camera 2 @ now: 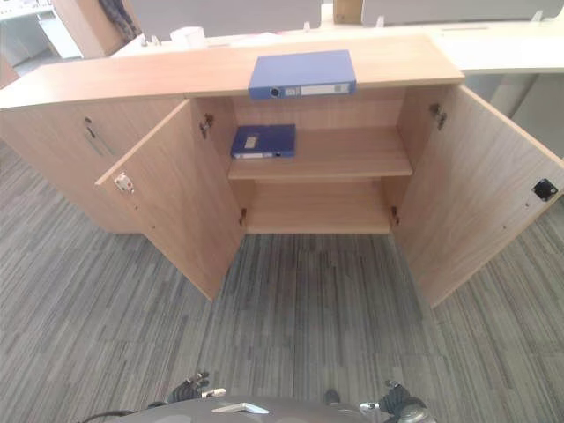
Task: Put the empty folder in the office cabinet
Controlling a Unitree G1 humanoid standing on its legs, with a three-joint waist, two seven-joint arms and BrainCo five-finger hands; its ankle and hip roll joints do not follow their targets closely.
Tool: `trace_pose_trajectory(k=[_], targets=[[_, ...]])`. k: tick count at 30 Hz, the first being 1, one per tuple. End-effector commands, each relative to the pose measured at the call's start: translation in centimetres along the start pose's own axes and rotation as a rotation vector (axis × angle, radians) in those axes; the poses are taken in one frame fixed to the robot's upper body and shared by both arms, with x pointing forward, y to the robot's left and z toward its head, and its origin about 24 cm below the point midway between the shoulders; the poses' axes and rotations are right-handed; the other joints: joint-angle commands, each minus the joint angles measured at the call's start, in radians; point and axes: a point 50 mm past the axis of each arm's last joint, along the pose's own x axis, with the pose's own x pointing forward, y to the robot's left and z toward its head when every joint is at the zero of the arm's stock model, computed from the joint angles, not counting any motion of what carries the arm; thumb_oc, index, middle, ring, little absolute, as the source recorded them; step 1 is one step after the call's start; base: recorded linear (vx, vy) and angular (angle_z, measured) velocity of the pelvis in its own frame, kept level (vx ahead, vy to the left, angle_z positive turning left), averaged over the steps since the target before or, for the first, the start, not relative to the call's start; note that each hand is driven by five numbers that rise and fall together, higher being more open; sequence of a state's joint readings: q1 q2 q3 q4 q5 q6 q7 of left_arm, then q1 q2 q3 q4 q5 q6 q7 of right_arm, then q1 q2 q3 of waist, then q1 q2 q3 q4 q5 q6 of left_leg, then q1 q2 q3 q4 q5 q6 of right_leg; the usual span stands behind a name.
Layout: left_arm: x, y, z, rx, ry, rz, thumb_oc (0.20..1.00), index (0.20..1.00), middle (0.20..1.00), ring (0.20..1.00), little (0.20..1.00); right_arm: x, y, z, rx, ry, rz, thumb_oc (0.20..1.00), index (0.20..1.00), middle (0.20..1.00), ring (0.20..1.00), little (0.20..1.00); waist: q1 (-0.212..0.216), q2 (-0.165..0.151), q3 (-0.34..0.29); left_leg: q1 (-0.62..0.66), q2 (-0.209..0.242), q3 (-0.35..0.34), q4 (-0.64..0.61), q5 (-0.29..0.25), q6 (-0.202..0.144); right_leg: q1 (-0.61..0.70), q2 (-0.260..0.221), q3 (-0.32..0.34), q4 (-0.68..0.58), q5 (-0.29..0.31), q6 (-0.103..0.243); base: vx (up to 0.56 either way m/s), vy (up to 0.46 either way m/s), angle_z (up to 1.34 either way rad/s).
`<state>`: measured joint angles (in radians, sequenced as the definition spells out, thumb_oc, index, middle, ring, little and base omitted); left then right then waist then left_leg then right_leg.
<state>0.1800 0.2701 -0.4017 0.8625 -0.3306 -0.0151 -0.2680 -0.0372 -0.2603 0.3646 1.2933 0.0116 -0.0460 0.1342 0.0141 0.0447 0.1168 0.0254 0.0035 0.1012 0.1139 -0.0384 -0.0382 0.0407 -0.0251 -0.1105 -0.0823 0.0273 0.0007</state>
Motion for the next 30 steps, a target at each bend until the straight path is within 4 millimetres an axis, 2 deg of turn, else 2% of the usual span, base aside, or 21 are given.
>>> trace_pose_trajectory(k=[1,2,3,5,7,8,10,12,13,16,17,18,19,22,23,24,26,27,28,29,30], targets=[[-0.2,0.0,0.9,0.003,-0.045,-0.022,1.0,1.0,1.0,1.0,1.0,-0.6,-2.9,-0.7,-0.082,0.041,-0.063,1.0,1.0,1.0,1.0,1.0,0.01,0.001,0.045,-0.234,0.054,-0.023,0.307,0.117,-0.049,0.048,-0.013,-0.016,0.031,-0.048,0.02,-0.02,-0.055,-0.22],[-0.5,0.0,0.5,0.026,-0.029,-0.036,1.0,1.0,1.0,1.0,1.0,-0.7,-3.8,-0.5,-0.076,0.04,-0.085,1.0,1.0,1.0,1.0,1.0,0.013,-0.003,0.066,-0.322,0.084,-0.016,0.365,0.162,-0.048,0.053,-0.019,-0.026,0.03,-0.06,0.015,0.02,-0.05,-0.3],[-0.7,0.1,0.0,0.027,-0.011,-0.038,1.0,1.0,1.0,1.0,1.0,-0.8,-4.0,-0.6,-0.074,0.039,-0.092,1.0,1.0,1.0,1.0,1.0,0.019,-0.001,0.069,-0.344,0.102,0.004,0.339,0.164,-0.041,0.058,-0.021,-0.024,0.032,-0.068,0.015,0.11,-0.02,-0.18],[-1.3,-0.1,-1.5,0.024,0.027,-0.054,1.0,1.0,1.0,1.0,1.0,-1.0,-4.6,-0.4,-0.069,0.027,-0.106,1.0,1.0,1.0,1.0,1.0,0.032,0.016,0.069,-0.363,0.124,0.023,0.202,0.185,-0.031,0.071,-0.014,-0.01,0.029,-0.082,0.021,0.2,0.087,0.02],[-1.3,-0.4,-4.8,0.1,0.182,-0.033,1.0,1.0,1.0,1.0,1.0,-1.0,-4.7,-0.2,-0.052,0.005,-0.115,1.0,1.0,1.0,1.0,1.0,0.056,0.032,0.081,-0.388,0.132,0.015,0.037,0.286,-0.052,0.092,0.0,0.004,0.029,-0.104,0.023,0.22,0.062,-0.04],[-1.4,-0.3,-5.9,0.136,0.238,-0.016,1.0,1.0,1.0,1.0,1.0,-1.0,-4.7,0.1,-0.045,-0.017,-0.117,1.0,1.0,1.0,1.0,1.0,0.067,0.031,0.093,-0.417,0.136,0.015,-0.032,0.31,-0.061,0.107,-0.001,0.007,0.031,-0.119,0.023,0.22,0.024,-0.02],[-1.6,0.3,-7.4,0.151,0.333,0.05,1.0,1.0,1.0,1.0,1.0,-0.9,-4.6,0.6,-0.024,-0.04,-0.121,1.0,1.0,1.0,1.0,1.0,0.072,0.029,0.107,-0.43,0.141,0.049,-0.128,0.326,-0.071,0.138,-0.001,0.005,0.036,-0.143,0.024,0.21,0.025,0.13],[-1.6,0.6,-7.8,0.129,0.368,0.103,1.0,1.0,1.0,1.0,1.0,-0.8,-4.4,0.9,-0.014,-0.052,-0.114,1.0,1.0,1.0,1.0,1.0,0.076,0.035,0.099,-0.417,0.16,0.092,-0.173,0.33,-0.073,0.172,0.009,0.016,0.038,-0.168,0.029,0.21,0.046,-0.08],[-1.6,0.6,-7.8,0.129,0.368,0.103,1.0,1.0,1.0,1.0,1.0,-0.8,-4.4,0.9,-0.014,-0.052,-0.114,1.0,1.0,1.0,1.0,1.0,0.076,0.035,0.099,-0.417,0.16,0.092,-0.173,0.33,-0.073,0.172,0.009,0.016,0.038,-0.168,0.029,0.22,0.04,-0.19],[-1.5,1.3,-7.5,0.089,0.357,0.181,1.0,1.0,1.0,1.0,1.0,-0.7,-3.5,1.1,-0.009,-0.07,-0.088,1.0,1.0,1.0,1.0,1.0,0.091,0.044,0.055,-0.4,0.197,0.099,-0.176,0.374,-0.098,0.245,0.021,0.088,0.03,-0.225,0.035,0.48,0.156,-0.35],[-1.6,1.9,-7.2,0.085,0.354,0.205,1.0,1.0,1.0,1.0,1.0,-0.6,-3.1,1.4,-0.013,-0.088,-0.075,1.0,1.0,1.0,1.0,1.0,0.095,0.039,0.032,-0.384,0.206,0.087,-0.181,0.381,-0.098,0.27,0.016,0.119,0.03,-0.24,0.038,0.38,0.153,-0.54],[-1.6,1.9,-7.2,0.085,0.354,0.206,1.0,1.0,1.0,1.0,1.0,-0.6,-3.1,1.4,-0.013,-0.088,-0.075,1.0,1.0,1.0,1.0,1.0,0.097,0.037,0.033,-0.382,0.205,0.089,-0.181,0.38,-0.098,0.271,0.014,0.12,0.03,-0.241,0.039,0.55,0.236,-0.61],[-1.6,2.8,-6.4,0.088,0.333,0.238,1.0,1.0,1.0,1.0,1.0,-0.5,-2.4,1.6,-0.025,-0.104,-0.053,1.0,1.0,1.0,1.0,1.0,0.102,0.017,0.012,-0.372,0.205,0.084,-0.171,0.386,-0.093,0.295,-0.01,0.136,0.033,-0.25,0.056,0.3,0.125,-0.3],[-1.6,2.9,-6.4,0.089,0.333,0.239,1.0,1.0,1.0,1.0,1.0,-0.5,-2.4,1.6,-0.025,-0.104,-0.053,1.0,1.0,1.0,1.0,1.0,0.102,0.015,0.012,-0.371,0.203,0.086,-0.171,0.385,-0.093,0.295,-0.013,0.136,0.033,-0.251,0.056,0.2,0.092,-0.62],[-1.6,3.6,-5.7,0.097,0.321,0.26,1.0,1.0,1.0,1.0,1.0,-0.4,-1.7,1.8,-0.046,-0.111,-0.029,1.0,1.0,1.0,1.0,1.0,0.106,-0.015,-0.005,-0.368,0.196,0.098,-0.15,0.377,-0.081,0.302,-0.047,0.143,0.046,-0.249,0.076,0.56,0.274,-0.47],[-1.7,4.2,-5.3,0.101,0.312,0.279,1.0,1.0,1.0,1.0,1.0,-0.3,-1.1,2.1,-0.051,-0.12,-0.014,1.0,1.0,1.0,1.0,1.0,0.111,-0.046,-0.024,-0.375,0.173,0.101,-0.11,0.346,-0.062,0.284,-0.083,0.142,0.078,-0.212,0.104,0.56,0.274,-0.47],[-1.7,4.2,-5.3,0.101,0.312,0.279,1.0,1.0,1.0,1.0,1.0,-0.3,-1.1,2.1,-0.051,-0.12,-0.014,1.0,1.0,1.0,1.0,1.0,0.111,-0.046,-0.024,-0.375,0.173,0.101,-0.11,0.346,-0.062,0.284,-0.083,0.142,0.078,-0.212,0.104,0.19,0.094,-0.29],[-1.7,4.5,-5.1,0.099,0.309,0.287,1.0,1.0,1.0,1.0,1.0,-0.3,-0.9,2.4,-0.054,-0.127,-0.008,1.0,1.0,1.0,1.0,1.0,0.116,-0.066,-0.032,-0.38,0.153,0.104,-0.094,0.323,-0.045,0.271,-0.101,0.15,0.102,-0.166,0.12,0.4,0.25,-0.36],[-1.7,5.2,-4.4,0.111,0.3,0.305,1.0,1.0,1.0,1.0,1.0,-0.1,-0.6,3.9,-0.069,-0.162,0.004,1.0,1.0,1.0,1.0,1.0,0.126,-0.103,-0.039,-0.377,0.103,0.11,-0.053,0.249,-0.001,0.211,-0.132,0.162,0.224,-0.018,0.148,0.4,0.25,-0.36],[-1.7,5.2,-4.4,0.111,0.3,0.305,1.0,1.0,1.0,1.0,1.0,-0.1,-0.6,3.9,-0.069,-0.162,0.004,1.0,1.0,1.0,1.0,1.0,0.126,-0.103,-0.039,-0.377,0.103,0.11,-0.053,0.249,-0.001,0.211,-0.132,0.162,0.224,-0.018,0.148,0.34,0.245,0.04],[-1.7,5.4,-4.1,0.117,0.298,0.31,1.0,1.0,1.0,1.0,1.0,0.0,-0.6,4.7,-0.077,-0.184,0.003,1.0,1.0,1.0,1.0,1.0,0.123,-0.113,-0.035,-0.363,0.083,0.114,-0.049,0.223,0.013,0.186,-0.14,0.16,0.281,0.035,0.159,0.07,0.062,-0.03]])
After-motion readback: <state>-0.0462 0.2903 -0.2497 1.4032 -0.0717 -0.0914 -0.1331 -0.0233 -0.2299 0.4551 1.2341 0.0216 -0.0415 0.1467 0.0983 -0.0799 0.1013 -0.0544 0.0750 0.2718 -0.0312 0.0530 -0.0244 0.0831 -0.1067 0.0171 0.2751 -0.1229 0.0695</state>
